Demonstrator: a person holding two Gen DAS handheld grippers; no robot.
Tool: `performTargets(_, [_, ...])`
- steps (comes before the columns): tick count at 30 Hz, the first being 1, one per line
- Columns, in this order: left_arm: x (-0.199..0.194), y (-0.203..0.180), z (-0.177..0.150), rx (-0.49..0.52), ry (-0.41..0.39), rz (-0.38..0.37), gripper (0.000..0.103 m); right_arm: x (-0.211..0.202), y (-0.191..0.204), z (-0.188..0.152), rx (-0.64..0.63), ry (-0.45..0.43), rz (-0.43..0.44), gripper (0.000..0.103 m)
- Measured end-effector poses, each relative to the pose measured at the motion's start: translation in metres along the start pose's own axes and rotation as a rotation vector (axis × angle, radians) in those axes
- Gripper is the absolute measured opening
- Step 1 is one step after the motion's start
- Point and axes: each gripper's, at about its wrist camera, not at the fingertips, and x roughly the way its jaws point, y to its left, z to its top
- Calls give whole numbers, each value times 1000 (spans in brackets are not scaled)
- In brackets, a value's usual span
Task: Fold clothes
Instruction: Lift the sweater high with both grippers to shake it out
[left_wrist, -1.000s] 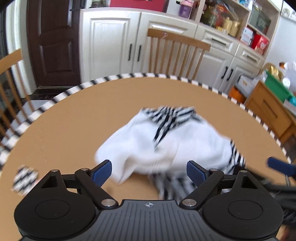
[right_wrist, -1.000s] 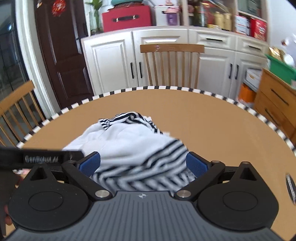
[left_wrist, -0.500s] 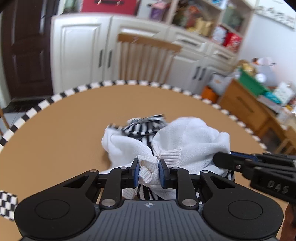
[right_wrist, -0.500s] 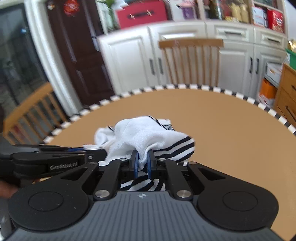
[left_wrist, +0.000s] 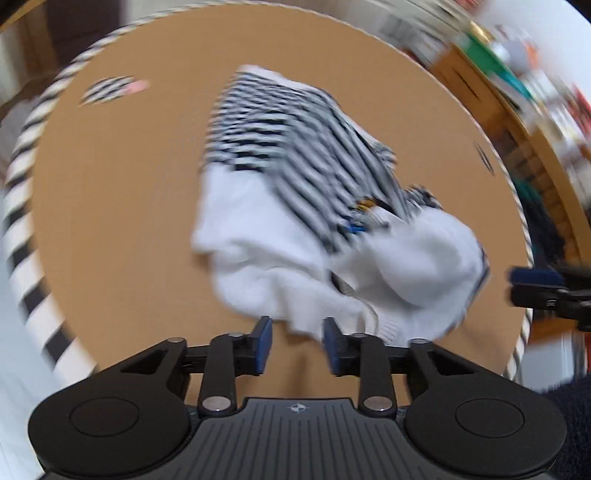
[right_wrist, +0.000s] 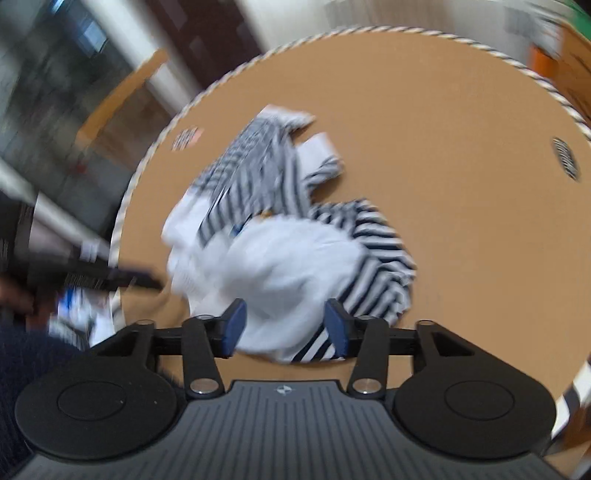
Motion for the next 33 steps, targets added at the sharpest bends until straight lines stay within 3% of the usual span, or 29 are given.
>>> performTargets(2, [0, 8, 11, -53, -70, 14, 71, 5, -5, 16, -6, -70, -5, 68])
performTargets(3, [3, 10, 16, -66, -100, 29, 73, 12, -4, 24, -32, -85, -2, 67])
performTargets(4, [8, 12, 20, -75, -113, 52, 73, 22, -2, 33, -66, -95, 6, 67])
performTargets(8, [28, 19, 33, -137, -49, 139, 68, 71, 19, 57, -183, -62, 17, 49])
performTargets(10, [32, 20, 28, -162, -78, 137, 65, 90, 23, 62, -206, -37, 21, 50])
performTargets(11, [35, 19, 26, -148, -102, 142, 56, 100, 21, 64, -208, -15, 6, 53])
performTargets(12, [39, 15, 24, -113, -123, 156, 46, 108, 20, 62, -211, 17, -11, 55])
performTargets(13, [43, 12, 24, -85, -136, 165, 22, 116, 18, 58, -217, 60, -28, 54])
performTargets(14, [47, 9, 26, -63, -140, 169, 13, 124, 15, 53, -223, 105, -38, 42])
performTargets(15, [51, 5, 29, -46, -141, 178, 13, 128, 14, 48, -233, 135, -36, 23])
performTargets(16, [54, 2, 33, -32, -139, 190, 12, 126, 15, 43, -248, 143, -24, 19])
performTargets(17, [57, -2, 40, -6, -138, 204, 12, 123, 17, 38, -263, 157, -2, 12])
performTargets(21, [90, -29, 89, 157, -125, 220, 11, 108, 36, 14, -227, 211, 152, 11])
performTargets(23, [113, -59, 119, 300, -92, 166, 11, 106, 52, 6, -226, 199, 204, 12])
performTargets(26, [138, -118, 146, 577, -78, 25, 11, 101, 63, 8, -213, 156, 241, 13])
performTargets(28, [135, -145, 154, 689, -103, 8, 15, 92, 58, 10, -209, 151, 227, 17])
performTargets(29, [131, -157, 158, 733, -116, 10, 20, 86, 55, 11, -212, 152, 210, 26])
performTargets(30, [123, -161, 162, 748, -137, 20, 24, 77, 50, 11, -223, 145, 191, 34])
performTargets(33, [89, -130, 168, 655, -218, 58, 45, 42, 27, 15, -270, 90, 141, 35])
